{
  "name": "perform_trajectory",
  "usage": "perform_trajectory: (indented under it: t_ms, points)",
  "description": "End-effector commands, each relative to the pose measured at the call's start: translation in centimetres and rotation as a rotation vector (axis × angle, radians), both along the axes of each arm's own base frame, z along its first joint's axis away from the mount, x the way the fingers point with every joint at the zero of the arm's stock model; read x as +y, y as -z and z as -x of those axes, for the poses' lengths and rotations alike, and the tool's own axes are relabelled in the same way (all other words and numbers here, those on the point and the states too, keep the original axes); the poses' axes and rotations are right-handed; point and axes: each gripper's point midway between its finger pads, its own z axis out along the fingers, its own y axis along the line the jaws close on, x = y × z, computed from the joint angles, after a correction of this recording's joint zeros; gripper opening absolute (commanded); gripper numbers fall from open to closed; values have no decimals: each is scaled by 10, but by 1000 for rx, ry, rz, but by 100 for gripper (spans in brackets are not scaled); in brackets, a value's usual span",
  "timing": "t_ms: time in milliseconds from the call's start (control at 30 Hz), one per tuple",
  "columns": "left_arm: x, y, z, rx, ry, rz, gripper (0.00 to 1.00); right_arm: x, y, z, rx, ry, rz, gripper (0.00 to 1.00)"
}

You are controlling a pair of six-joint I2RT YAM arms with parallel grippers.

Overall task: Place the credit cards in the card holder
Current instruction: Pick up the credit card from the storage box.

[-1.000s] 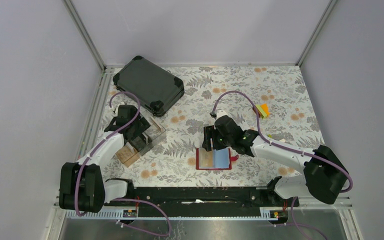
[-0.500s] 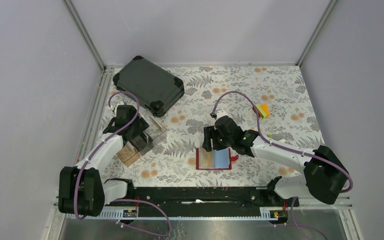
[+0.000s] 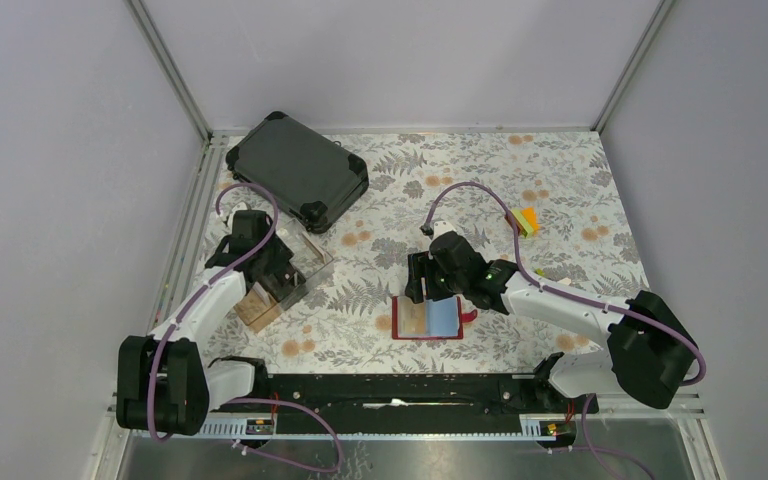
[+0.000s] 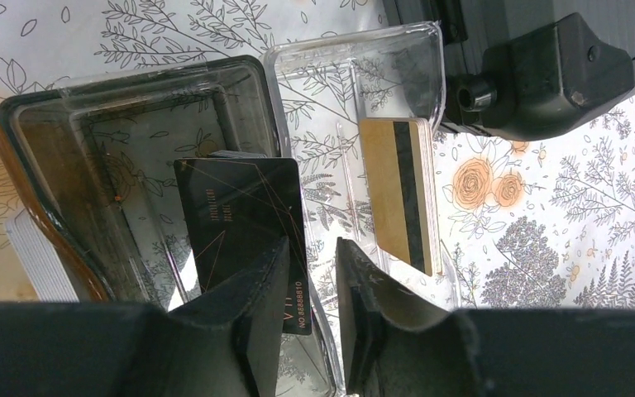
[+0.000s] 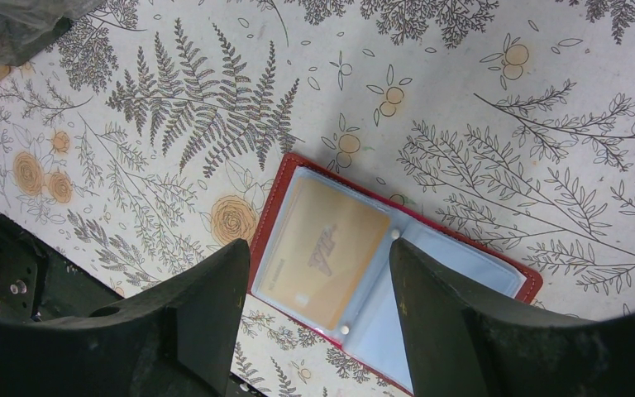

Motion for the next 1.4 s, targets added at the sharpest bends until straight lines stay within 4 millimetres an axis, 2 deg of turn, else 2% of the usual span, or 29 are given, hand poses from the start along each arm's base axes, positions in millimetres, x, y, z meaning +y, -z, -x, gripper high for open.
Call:
perform_trajectory:
  t_ms: [0,967,1067,1267,1367]
  points:
    - [5,-9,-5,-41,-16,-15,29,0,-2,-2,-15,11,0,69]
    - [16,9,5,26,-56,-68,21,-1,4,1,1,10,9,69]
    - [18,7,6,19,-62,-68,25,0,4,1,1,8,8,69]
    - [17,10,7,11,-64,-49,43,0,4,1,4,8,8,69]
    - [13,14,6,9,-55,-24,48,0,4,1,3,6,8,69]
